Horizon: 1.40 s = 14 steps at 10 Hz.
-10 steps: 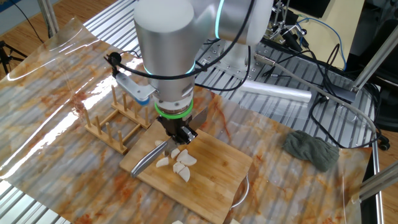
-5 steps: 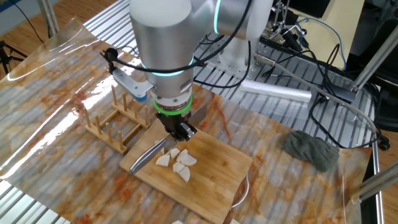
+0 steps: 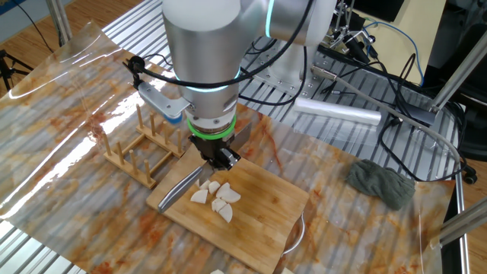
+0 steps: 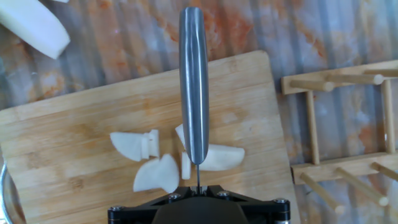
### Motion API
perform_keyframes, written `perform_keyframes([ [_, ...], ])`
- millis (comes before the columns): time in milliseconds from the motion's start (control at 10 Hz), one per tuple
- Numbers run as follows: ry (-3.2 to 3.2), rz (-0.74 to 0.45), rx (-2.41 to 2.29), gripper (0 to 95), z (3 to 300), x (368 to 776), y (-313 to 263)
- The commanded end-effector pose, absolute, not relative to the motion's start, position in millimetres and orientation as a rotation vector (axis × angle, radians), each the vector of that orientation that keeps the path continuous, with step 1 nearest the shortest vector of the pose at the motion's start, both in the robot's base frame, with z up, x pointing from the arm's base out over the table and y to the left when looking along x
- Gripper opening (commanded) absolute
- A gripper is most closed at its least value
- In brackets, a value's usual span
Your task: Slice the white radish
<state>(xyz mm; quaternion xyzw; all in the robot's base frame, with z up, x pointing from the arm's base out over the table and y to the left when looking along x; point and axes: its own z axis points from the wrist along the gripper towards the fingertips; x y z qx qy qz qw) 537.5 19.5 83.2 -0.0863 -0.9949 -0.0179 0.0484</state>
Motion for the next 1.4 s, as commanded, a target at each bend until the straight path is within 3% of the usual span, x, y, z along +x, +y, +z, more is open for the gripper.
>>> perform_keyframes([
  [100, -3.033, -0.050, -0.260, 0.0, 83.8, 537.6, 18.0],
  [900, -3.035, -0.059, -0.249, 0.0, 78.3, 539.1, 13.9],
  [1400, -3.047, -0.066, -0.252, 0.0, 44.6, 545.6, 18.8],
])
